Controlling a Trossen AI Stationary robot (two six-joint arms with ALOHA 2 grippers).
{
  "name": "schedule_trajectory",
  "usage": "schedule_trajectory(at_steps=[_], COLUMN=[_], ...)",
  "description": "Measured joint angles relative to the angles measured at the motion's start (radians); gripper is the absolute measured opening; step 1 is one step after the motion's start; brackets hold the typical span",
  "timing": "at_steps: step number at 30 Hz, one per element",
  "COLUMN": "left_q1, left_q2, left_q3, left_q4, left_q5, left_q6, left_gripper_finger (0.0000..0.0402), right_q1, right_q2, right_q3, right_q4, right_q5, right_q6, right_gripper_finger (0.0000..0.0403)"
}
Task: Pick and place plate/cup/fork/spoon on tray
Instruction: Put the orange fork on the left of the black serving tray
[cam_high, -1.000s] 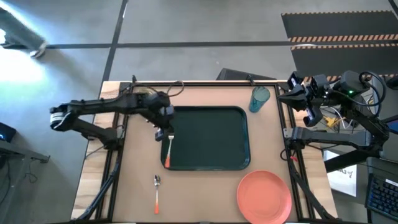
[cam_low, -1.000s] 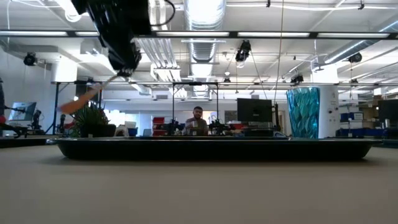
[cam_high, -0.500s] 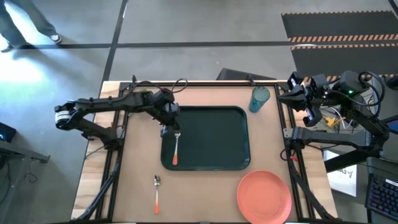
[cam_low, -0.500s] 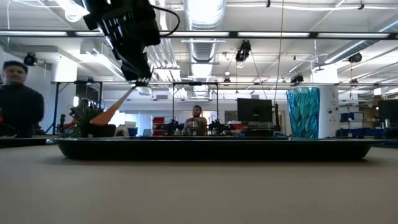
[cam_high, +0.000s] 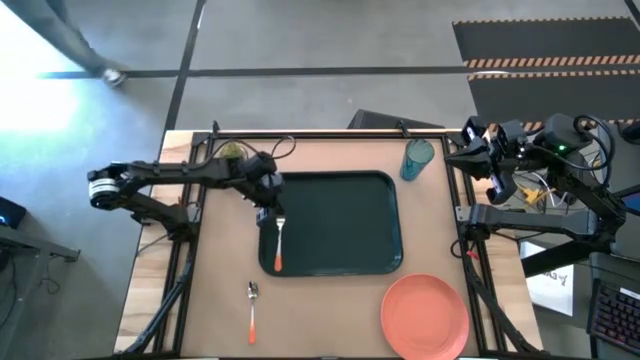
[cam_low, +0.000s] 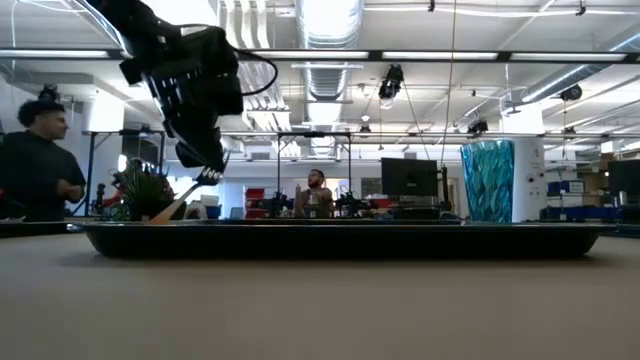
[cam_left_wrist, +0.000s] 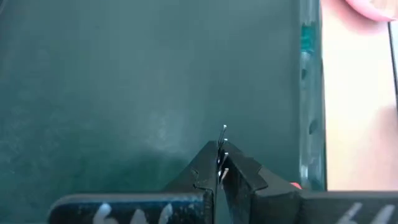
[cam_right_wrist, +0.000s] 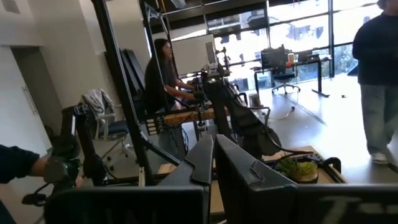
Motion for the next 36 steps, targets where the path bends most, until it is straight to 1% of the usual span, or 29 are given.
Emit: schedule_trajectory(at_steps=[3,11,15,21,27,36], left_q1=[0.0,0.007,0.02,0.026,0.026,0.026], left_q2=[-0.001,-0.002,-0.002,-0.002,-0.002,-0.002], left_q3=[-0.028,-0.094,-0.135,-0.148,-0.156,-0.199], left_q4=[0.042,0.062,0.114,0.157,0.16,0.154], left_q5=[0.001,-0.013,-0.02,-0.032,-0.051,-0.088], left_q6=[-0.004,-0.008,-0.034,-0.059,-0.058,-0.053], left_gripper_finger=[0.0,0.0,0.0001,0.0001,0.0001,0.004], right_q1=[0.0,0.0,0.0,0.0,0.0,0.0], right_q2=[0.0,0.0,0.0,0.0,0.0,0.0], right_q3=[0.0,0.0,0.0,0.0,0.0,0.0], right_q4=[0.001,0.001,0.002,0.002,0.002,0.002], right_q5=[0.0,0.0,0.0,0.0,0.0,0.0], right_q6=[0.0,0.0,0.0,0.0,0.0,0.0], right_gripper_finger=[0.0009,0.0009,0.0009,0.0009,0.0009,0.0009])
